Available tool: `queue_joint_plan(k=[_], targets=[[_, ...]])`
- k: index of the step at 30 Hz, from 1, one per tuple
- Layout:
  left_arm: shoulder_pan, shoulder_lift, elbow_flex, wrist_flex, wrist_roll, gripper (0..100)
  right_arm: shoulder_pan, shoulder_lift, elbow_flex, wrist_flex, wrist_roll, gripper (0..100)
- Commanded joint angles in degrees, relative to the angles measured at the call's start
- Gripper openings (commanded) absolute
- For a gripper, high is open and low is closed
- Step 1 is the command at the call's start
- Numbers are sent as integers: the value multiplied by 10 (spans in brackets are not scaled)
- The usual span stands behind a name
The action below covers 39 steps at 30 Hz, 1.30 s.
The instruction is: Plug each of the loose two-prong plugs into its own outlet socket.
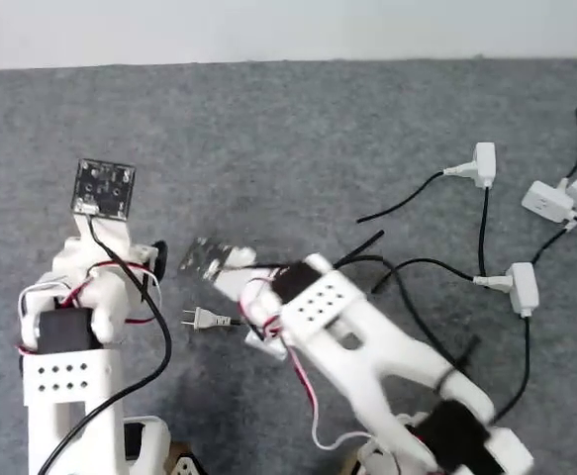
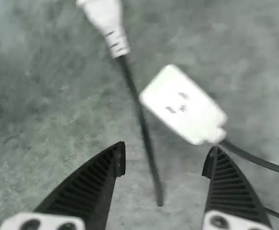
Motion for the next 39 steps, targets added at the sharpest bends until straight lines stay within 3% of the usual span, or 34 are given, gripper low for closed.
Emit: queue_joint_plan(k=[1,8,13,16,23,29,33,39], targets=[[-4,-23,31,-45,-9,200,-17,46,-31,-7,-6,267],[-68,-25,96,-112,-7,200,-64,140,-33,21,-4,267],[-108,-25,112,-141,40,200,-95,194,-33,38,-6,267],[-110,-25,112,-141,53,200,-94,211,-62,42,-11,267],[-110,-25,117,-142,53,199,-78,236,-120,22,-100,267],[-110,-25,143,-177,54,199,-77,251,-120,47,-66,267],[-111,-25,145,-180,54,199,-65,252,-132,36,-81,265],[-111,-25,148,-180,54,199,-44,253,-139,35,-76,117]])
